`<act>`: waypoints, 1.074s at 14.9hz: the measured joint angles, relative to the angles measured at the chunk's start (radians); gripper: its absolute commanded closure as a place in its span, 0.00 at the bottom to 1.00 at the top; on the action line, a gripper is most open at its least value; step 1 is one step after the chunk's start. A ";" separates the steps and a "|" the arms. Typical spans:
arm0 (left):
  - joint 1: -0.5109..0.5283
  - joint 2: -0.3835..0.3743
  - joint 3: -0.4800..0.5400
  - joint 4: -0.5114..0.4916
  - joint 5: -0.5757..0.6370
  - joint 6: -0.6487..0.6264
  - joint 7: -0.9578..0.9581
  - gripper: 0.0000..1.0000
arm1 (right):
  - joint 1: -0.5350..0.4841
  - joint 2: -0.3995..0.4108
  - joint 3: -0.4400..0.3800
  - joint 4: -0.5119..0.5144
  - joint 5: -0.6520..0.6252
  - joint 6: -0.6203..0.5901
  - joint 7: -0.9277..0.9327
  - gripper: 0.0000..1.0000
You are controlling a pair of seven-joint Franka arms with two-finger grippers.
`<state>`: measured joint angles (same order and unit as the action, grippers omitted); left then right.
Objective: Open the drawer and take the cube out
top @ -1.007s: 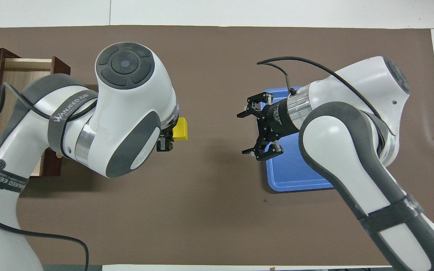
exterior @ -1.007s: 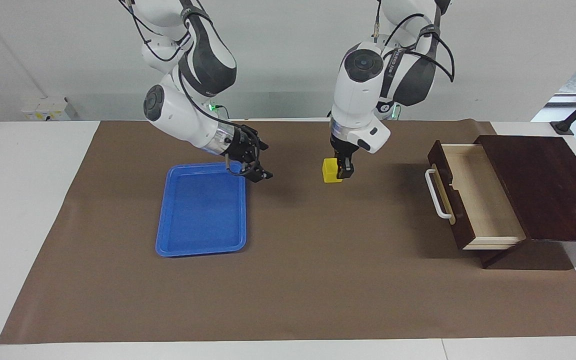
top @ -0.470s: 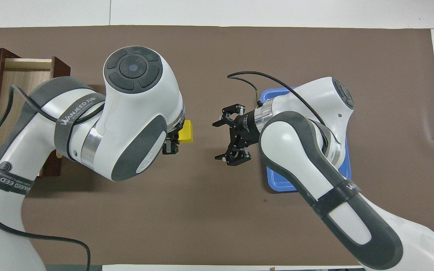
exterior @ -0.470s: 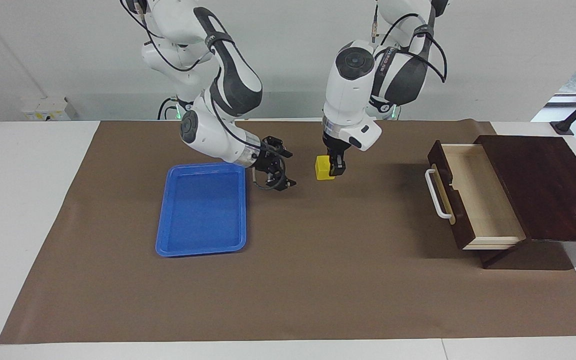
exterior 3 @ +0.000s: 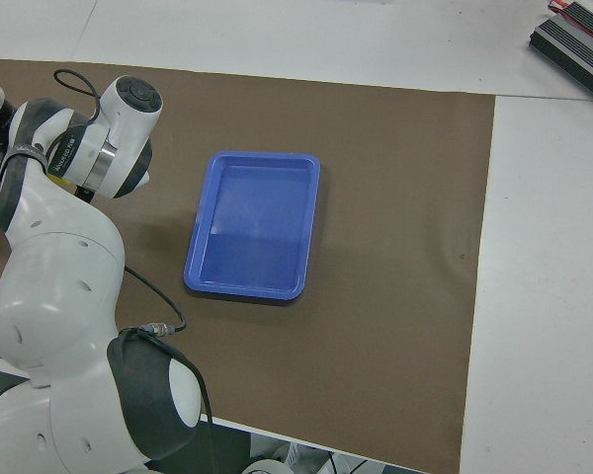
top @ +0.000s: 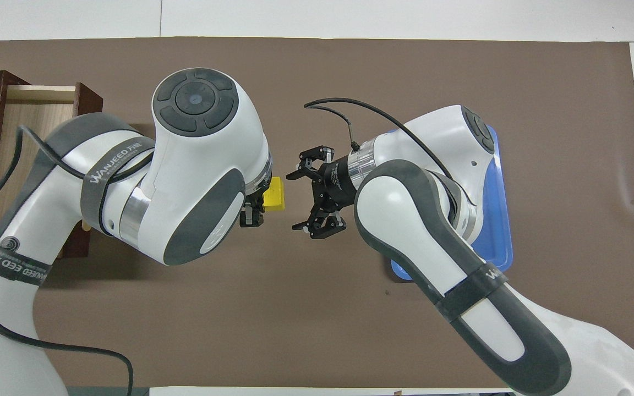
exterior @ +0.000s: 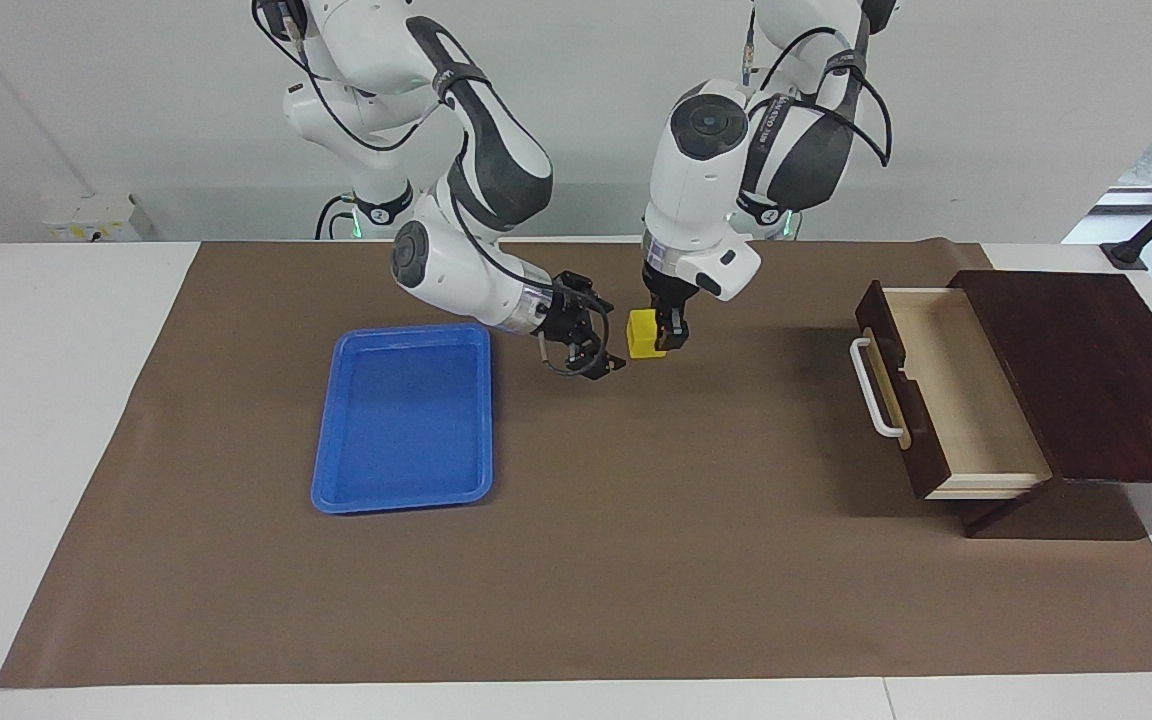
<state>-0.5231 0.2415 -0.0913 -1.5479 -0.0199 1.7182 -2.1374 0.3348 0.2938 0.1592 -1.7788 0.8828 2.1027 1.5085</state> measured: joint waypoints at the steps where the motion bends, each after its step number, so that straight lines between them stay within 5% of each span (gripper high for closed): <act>1: 0.000 0.000 0.000 0.000 0.000 0.000 0.000 1.00 | 0.004 0.000 0.000 0.004 0.000 0.000 -0.006 0.00; 12: -0.002 0.000 0.000 0.000 -0.004 -0.016 -0.012 1.00 | 0.036 0.002 0.000 0.021 0.000 0.002 -0.008 0.03; 13: -0.002 0.000 0.000 0.000 -0.005 -0.017 -0.013 1.00 | 0.036 0.002 0.000 0.022 0.000 0.003 -0.008 0.09; 14: -0.002 0.000 0.000 0.000 -0.005 -0.018 -0.013 1.00 | 0.037 0.002 0.000 0.022 0.000 0.003 -0.008 0.28; 16: -0.004 0.000 0.000 0.000 -0.005 -0.027 -0.014 1.00 | 0.037 0.002 -0.002 0.024 0.000 0.011 -0.008 0.80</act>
<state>-0.5266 0.2415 -0.0915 -1.5482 -0.0250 1.6915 -2.1514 0.3715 0.2961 0.1573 -1.7547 0.8828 2.1140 1.5008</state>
